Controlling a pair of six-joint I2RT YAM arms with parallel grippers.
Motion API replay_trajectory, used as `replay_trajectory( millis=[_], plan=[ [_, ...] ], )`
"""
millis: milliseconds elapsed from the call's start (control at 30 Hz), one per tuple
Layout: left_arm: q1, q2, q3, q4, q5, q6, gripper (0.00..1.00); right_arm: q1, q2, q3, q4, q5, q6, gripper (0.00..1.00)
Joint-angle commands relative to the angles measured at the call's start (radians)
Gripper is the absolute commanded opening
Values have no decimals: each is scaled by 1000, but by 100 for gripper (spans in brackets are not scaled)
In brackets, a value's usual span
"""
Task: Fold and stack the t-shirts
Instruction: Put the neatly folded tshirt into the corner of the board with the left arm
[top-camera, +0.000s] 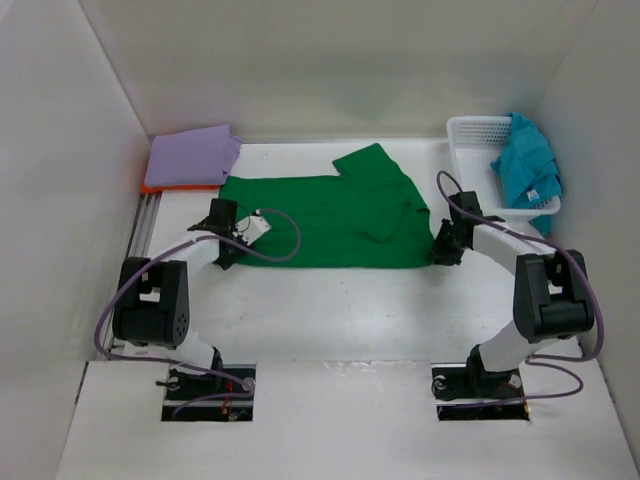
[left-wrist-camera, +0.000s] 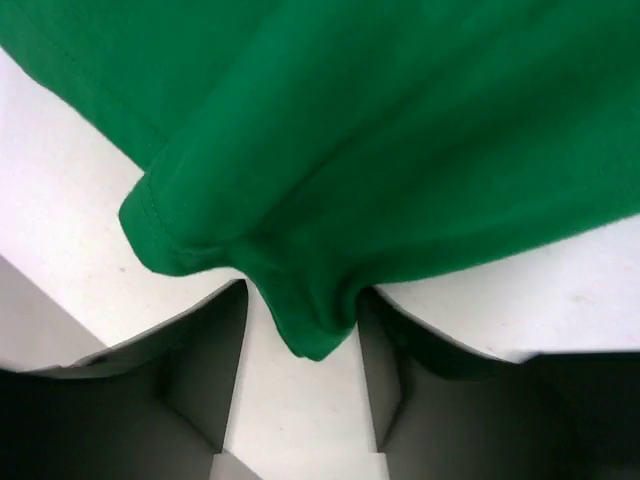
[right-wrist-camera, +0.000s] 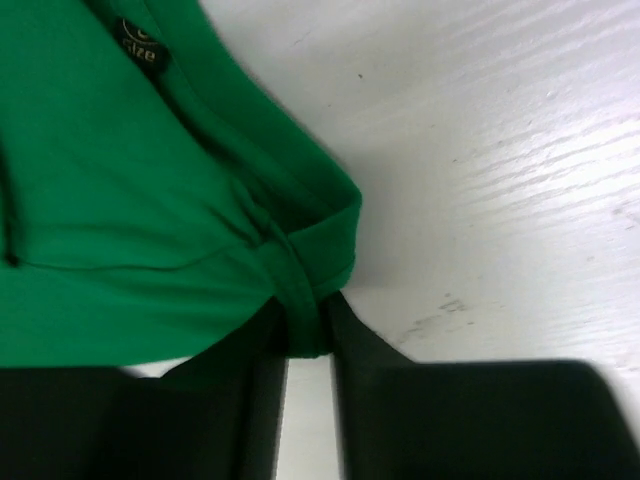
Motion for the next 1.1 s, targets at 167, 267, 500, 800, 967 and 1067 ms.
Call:
replay_trajectory(
  millis=[167,267,500,800,967,1067],
  plan=[
    [31,29,-28,-7,-40,9,0,-57,-51,-28,14,-102,23,0],
    [54,-83,-30,-129,-50,36,0,-54,-140,-62,-56,-97,29,0],
    [87,-289,-36,-454,-45,76,5,2,-405,-168,-257,-97,138,0],
    [92,-314,-15,-666,-106,82,53,122,-617,-188,-476,-36,213,43],
    [97,-265,287,-578,-155,109,56,88,-686,-64,-526,117,187,47],
    [-52,-220,436,-432,-61,31,57,124,-662,-40,-434,148,198,45]
  ],
)
